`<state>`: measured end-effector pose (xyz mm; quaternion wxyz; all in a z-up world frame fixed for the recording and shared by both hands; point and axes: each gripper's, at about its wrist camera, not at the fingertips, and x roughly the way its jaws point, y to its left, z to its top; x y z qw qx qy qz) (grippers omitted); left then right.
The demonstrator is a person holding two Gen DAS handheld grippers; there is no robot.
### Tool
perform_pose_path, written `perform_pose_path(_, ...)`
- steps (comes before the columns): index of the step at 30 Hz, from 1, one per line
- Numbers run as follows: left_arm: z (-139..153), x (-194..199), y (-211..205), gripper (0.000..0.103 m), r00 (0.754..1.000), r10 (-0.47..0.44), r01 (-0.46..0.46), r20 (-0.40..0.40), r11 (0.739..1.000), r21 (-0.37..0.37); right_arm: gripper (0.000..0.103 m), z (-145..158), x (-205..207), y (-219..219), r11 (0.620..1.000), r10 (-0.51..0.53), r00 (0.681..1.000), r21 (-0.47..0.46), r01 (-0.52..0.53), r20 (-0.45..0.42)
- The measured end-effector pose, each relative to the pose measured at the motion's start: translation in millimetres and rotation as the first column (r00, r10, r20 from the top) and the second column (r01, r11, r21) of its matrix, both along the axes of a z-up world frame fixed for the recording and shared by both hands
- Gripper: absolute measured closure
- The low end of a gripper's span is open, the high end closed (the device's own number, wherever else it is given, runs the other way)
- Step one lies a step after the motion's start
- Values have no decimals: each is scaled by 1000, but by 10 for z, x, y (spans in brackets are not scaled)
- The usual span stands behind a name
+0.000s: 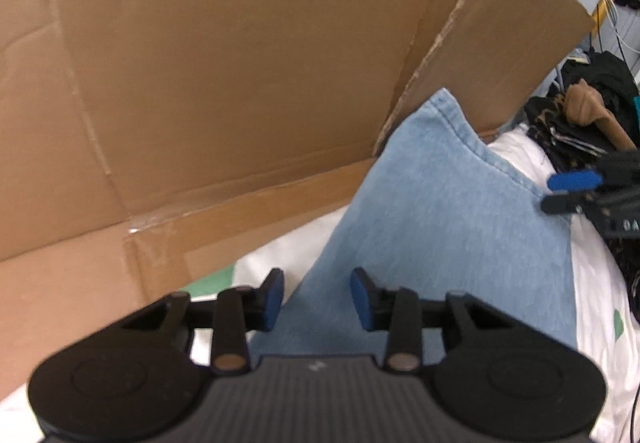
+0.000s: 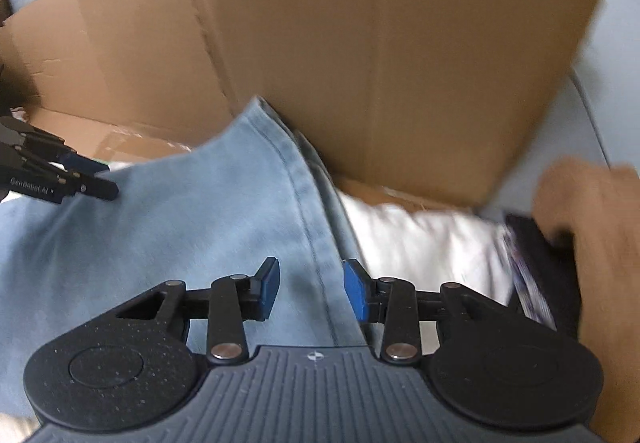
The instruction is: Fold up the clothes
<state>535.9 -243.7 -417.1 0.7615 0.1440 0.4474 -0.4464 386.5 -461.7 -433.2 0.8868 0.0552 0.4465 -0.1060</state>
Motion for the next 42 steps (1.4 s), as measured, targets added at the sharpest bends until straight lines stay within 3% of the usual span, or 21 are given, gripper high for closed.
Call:
perform_pose_path(4,-38,-6,-35,93,999,-13,13,31,1000,-1,61,0,-243,-59,998,-58,998,33,58,5)
perform_pose_path(12,-132,41,-98,98,998,-24,25,61,1000,-3,61,-66,-598,-169,967,-181,983,178,180,-12)
perform_pose_path(19,-191,19,-156,101,995,-30,30,99,1000,5,60,-208,-622,-279,889,-277,961,382,253,10)
perform_pose_path(25,-202,43,-134,101,993,-37,37,111,999,5,61,-405,-630,-411,791,-375,927,515,330,-18)
perform_pose_path(27,-197,29,-146,101,992,-39,38,119,999,8,69,-443,-645,-476,754,-414,910,555,352,-15)
perform_pose_path(29,-184,21,-145,101,991,-34,34,132,999,2,96,-450,-664,-524,734,-442,897,568,372,-15)
perform_pose_path(42,-179,54,-215,102,985,-44,47,165,999,-12,101,-166,-818,-545,784,-473,879,481,392,55)
